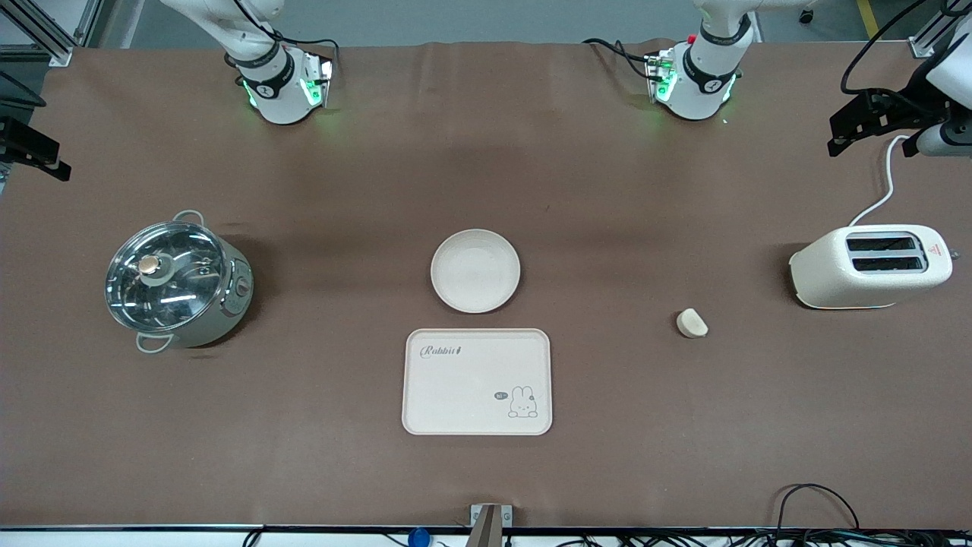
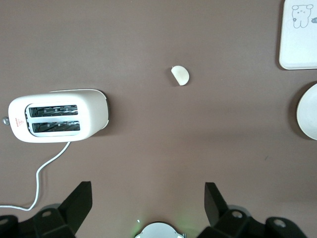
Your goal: Place bun in plate and plate on tray
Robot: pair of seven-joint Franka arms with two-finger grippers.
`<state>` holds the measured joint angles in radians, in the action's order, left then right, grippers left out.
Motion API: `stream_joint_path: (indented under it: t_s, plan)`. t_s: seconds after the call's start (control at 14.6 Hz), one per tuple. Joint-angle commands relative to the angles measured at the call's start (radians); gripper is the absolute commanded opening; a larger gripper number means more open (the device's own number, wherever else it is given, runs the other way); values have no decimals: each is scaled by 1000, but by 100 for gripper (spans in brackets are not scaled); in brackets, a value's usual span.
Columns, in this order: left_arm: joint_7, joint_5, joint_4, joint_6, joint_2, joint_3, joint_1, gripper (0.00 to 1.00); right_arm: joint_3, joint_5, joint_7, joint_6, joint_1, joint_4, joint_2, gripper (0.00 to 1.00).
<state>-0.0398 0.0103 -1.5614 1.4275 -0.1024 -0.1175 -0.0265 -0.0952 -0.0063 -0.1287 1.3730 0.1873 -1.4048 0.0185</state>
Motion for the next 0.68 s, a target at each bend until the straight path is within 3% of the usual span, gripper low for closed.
stream_joint_path:
  t_s: [0.0,0.21,0.34,0.62]
  plan:
    - [14,-16,14,-13,3,-11,-10,100,-3,12,-9,9,-3,-19,-15,100]
    - [0,-9,26,-10,45,-10,-4,100,-3,12,-9,6,-5,-22,-15,100]
    - [-3,-6,104,-10,139,-10,-6,100,-3,12,-9,6,-6,-22,-15,100]
    - [-122,-4,74,74,234,-10,-4,100,-5,73,-8,50,-25,-19,-9,100]
